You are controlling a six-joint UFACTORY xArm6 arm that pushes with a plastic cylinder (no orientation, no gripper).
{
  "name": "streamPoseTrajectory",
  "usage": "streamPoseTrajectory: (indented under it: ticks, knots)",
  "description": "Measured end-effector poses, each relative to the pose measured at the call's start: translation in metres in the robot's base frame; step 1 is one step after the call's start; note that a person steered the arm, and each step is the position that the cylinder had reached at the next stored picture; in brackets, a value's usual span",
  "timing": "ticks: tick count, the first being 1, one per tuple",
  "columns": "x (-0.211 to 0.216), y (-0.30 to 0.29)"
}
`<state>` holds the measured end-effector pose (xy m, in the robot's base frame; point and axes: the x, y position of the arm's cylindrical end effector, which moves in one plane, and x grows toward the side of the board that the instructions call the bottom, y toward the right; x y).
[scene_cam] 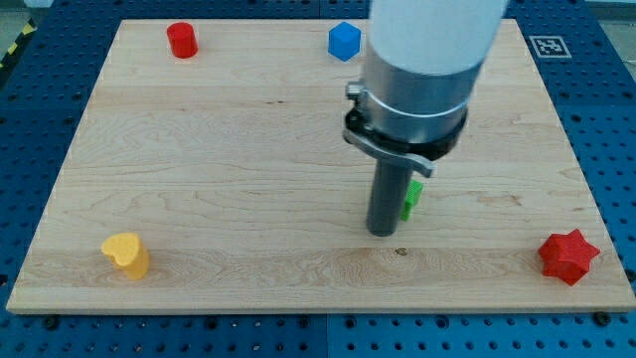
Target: Push the green star towards the top right side of the board
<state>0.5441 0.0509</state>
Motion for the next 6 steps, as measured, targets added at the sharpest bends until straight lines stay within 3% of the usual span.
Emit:
streamPoseTrajectory:
  ticks: [1, 3, 6]
  knots:
    - [-0.011, -0.022]
    - [-0.023, 0.055]
    - [-0.023, 0.126]
